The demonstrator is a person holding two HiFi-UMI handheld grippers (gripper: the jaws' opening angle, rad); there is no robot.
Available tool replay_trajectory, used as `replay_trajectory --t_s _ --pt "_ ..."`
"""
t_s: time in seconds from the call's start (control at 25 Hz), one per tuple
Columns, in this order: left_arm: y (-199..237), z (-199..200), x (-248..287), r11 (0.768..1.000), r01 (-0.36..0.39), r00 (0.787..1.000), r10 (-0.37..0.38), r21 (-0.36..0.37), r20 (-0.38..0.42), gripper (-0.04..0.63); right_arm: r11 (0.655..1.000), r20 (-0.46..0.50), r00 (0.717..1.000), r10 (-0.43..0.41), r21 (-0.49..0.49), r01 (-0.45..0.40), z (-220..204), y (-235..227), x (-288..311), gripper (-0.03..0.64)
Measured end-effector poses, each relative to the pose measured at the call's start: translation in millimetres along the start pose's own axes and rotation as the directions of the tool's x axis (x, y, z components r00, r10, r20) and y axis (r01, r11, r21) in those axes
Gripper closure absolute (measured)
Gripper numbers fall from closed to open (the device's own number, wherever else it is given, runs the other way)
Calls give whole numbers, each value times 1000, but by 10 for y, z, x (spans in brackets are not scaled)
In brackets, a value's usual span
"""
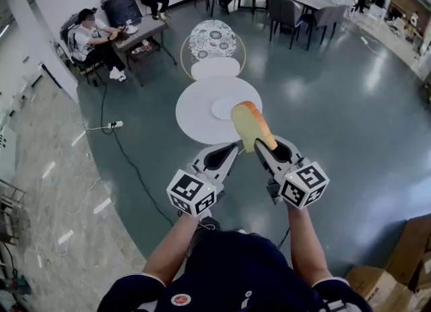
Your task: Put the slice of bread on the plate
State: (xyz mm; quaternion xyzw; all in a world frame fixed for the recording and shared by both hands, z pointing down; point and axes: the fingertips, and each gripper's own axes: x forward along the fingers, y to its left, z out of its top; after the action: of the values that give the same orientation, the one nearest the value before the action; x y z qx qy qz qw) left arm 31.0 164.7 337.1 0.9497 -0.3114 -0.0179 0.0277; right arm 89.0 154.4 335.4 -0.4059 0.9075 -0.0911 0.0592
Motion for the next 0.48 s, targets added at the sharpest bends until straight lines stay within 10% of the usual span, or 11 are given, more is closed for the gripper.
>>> replay_trajectory --t_s 0.48 --pt "-4 7 32 1000 0 1000 0 -5 -3 588 1000 -2 1000 9 -28 -9 36 0 22 528"
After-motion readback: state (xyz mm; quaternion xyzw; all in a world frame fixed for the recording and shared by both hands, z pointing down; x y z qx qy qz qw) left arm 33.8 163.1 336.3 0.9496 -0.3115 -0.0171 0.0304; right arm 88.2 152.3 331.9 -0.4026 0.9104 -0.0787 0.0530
